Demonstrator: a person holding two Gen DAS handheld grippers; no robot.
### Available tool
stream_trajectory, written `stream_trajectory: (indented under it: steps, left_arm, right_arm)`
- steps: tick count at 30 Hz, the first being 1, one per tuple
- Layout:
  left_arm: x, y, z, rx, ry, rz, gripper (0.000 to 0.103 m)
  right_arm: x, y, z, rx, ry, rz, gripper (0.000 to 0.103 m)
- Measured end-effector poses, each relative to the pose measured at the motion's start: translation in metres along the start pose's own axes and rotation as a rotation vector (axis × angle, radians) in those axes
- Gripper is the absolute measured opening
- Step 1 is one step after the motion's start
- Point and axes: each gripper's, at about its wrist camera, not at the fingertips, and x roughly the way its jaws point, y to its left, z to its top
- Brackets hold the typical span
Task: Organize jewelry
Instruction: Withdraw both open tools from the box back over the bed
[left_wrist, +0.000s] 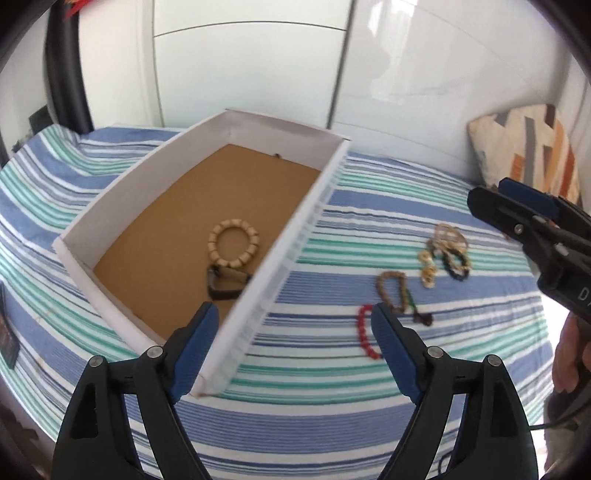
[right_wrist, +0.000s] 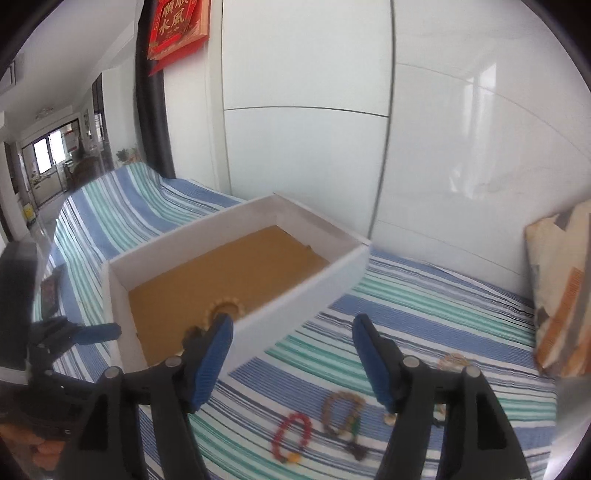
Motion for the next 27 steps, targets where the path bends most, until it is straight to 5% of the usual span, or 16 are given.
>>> stream_trajectory:
  steps: [4, 14, 19, 27]
  left_arm:
    - [-0.011, -0.038, -0.044, 0.038, -0.018, -0.015, 0.096]
    - [-0.021, -0.093, -0.109, 0.199, -0.082, 0.036, 0.096]
    - [-0.027, -0.105, -0.121, 0.25, -0.133, 0.022, 0.096]
    - [-0.006, -0.115, -0.138, 0.283, -0.046, -0.032, 0.096]
  right_arm:
    - [-0.034, -0.014, -0.056, -0.002, 0.022, -0.08, 0.068]
    - [-0.069, -0.049, -0.166, 0.18, 0.14, -0.157, 0.069]
    - [-0.092, -0.059, -0.184, 0.201, 0.107, -0.223, 0.069]
    - [-0.106, -0.069, -0.197, 0.235, 0.09, -0.245, 0.069]
